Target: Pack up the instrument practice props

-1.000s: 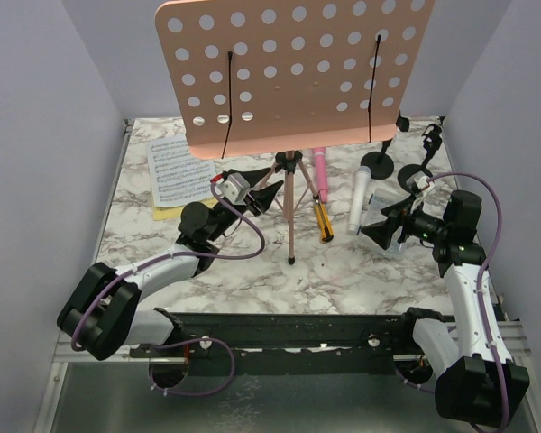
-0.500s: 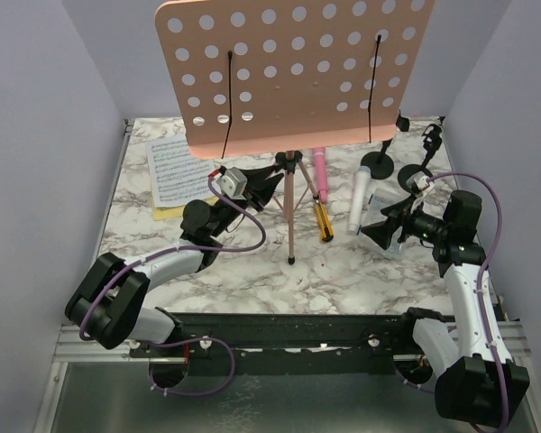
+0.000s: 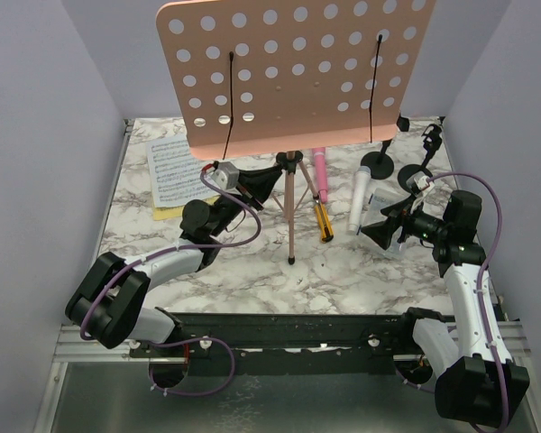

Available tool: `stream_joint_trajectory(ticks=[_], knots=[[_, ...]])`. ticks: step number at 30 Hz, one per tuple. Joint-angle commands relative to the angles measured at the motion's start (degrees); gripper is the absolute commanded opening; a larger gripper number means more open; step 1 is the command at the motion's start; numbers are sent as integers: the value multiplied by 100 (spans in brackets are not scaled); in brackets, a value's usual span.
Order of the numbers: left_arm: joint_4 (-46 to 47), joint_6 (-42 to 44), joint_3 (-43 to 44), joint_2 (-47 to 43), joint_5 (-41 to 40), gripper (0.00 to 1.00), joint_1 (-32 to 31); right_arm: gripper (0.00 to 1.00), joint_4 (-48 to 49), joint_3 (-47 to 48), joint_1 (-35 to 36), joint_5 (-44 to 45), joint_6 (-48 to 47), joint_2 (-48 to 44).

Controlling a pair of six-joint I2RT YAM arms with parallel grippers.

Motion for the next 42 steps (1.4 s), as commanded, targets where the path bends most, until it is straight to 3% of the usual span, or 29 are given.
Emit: stream_joint_trajectory(ticks=[1,7,15,20,25,37,42], knots=[[-64,-1032,185,9,-274,9,31,99,6,-45,-39,74,-98,-38],[-154,-2230,144,-18,-680,0,43,100,6,-47,-36,64,-99,-30],[-497,-4394,-5,-165,-1772,0,43,100,3,-48,-33,63,-100,-37],[-1215,-5595,129,-290,-1911,0,40,100,11,-50,-39,50,-101,-38],[-1379,-6216,199,-306,-1948,0,45,100,11,-52,-36,60,-99,-55],[-1407,-6420,218,-414,-1867,46,40,100,2,-57,-36,80,-105,-70],[-1476,-6129,89,-607,-1916,54,41,100,-2,-52,-32,80,-102,-68]])
